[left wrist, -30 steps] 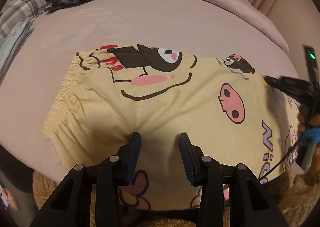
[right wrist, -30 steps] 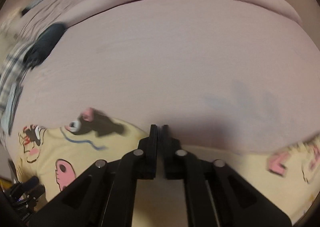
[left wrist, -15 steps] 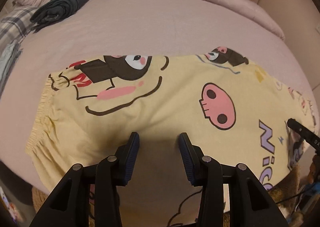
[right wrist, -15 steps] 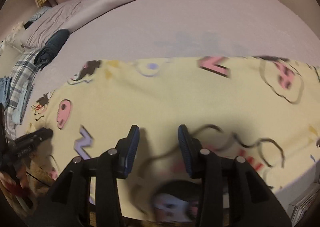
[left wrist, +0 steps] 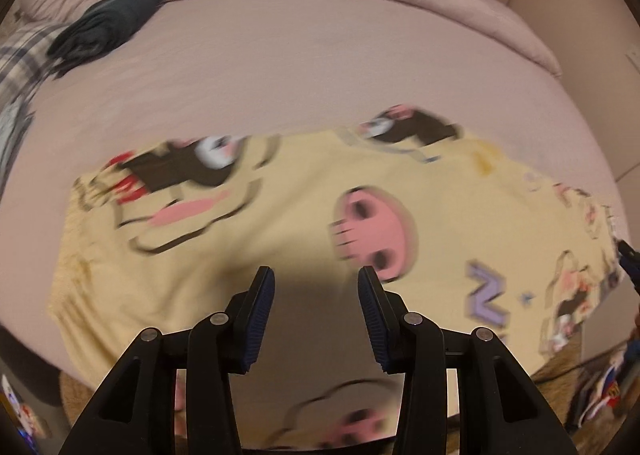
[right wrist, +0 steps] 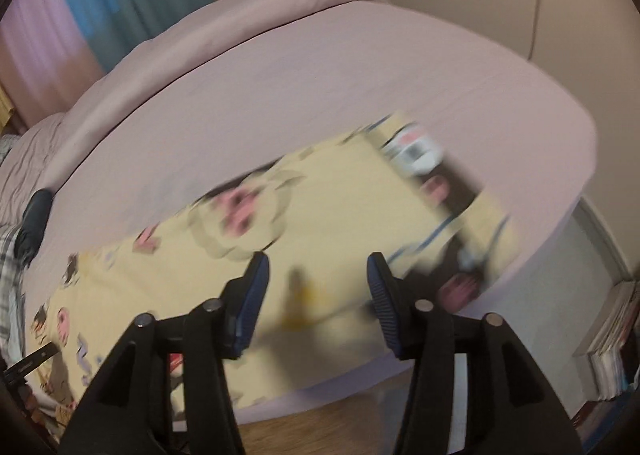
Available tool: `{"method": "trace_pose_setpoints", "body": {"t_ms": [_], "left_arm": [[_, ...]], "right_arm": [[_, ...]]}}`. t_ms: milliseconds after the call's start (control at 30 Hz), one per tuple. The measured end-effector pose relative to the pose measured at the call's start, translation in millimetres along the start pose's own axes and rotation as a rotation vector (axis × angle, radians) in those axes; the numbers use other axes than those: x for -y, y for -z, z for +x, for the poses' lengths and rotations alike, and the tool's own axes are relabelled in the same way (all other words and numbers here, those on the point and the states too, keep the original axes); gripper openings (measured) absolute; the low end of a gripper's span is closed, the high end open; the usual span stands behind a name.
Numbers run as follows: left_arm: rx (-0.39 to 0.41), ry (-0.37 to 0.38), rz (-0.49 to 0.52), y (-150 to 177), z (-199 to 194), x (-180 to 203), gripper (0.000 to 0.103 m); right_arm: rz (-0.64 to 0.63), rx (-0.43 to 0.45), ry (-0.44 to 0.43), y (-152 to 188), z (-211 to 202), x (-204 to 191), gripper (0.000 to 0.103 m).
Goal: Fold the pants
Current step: 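Grasp the folded edge of the yellow pants with the right gripper and lift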
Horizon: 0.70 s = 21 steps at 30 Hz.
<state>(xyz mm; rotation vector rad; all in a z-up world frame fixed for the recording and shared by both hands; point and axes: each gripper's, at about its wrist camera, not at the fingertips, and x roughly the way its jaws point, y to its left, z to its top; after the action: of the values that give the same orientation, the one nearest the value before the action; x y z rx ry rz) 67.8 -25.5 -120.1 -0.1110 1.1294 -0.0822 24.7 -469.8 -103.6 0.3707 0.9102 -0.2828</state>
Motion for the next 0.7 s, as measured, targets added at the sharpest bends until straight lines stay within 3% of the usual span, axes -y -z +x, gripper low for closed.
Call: {"method": "trace_pose_setpoints", "body": {"t_ms": [100, 300, 400, 467, 500, 533, 600, 700], "left_arm": [[0.025, 0.023, 0.049, -6, 2, 27, 0.043], [-0.006, 0.072, 0.123, -12, 18, 70, 0.043], [-0.022, 0.068, 0.143, -11, 26, 82, 0.043], [-0.037, 0.060, 0.148, -11, 31, 86, 0.043], [-0.042, 0.058, 0.147, -7, 32, 89, 0.043], [-0.047, 0.053, 0.145, -6, 33, 91, 0.043], [-0.051, 0.046, 0.148, -4, 36, 94, 0.043], [-0.042, 0.035, 0.155, -7, 37, 98, 0.043]], "right_arm": [[0.009, 0.009, 0.021, -30, 7, 28, 0.056], [-0.028, -0.015, 0.065, -76, 53, 43, 0.057], [-0.044, -0.036, 0.128, -91, 70, 48, 0.057], [-0.044, -0.018, 0.088, -95, 75, 52, 0.055], [-0.047, -0.012, 0.074, -98, 75, 58, 0.048], [-0.059, -0.007, 0.060, -99, 78, 57, 0.032], [-0.083, -0.003, 0.057, -100, 82, 52, 0.028], [-0.110, 0.045, 0.098, -99, 77, 45, 0.009]]}}
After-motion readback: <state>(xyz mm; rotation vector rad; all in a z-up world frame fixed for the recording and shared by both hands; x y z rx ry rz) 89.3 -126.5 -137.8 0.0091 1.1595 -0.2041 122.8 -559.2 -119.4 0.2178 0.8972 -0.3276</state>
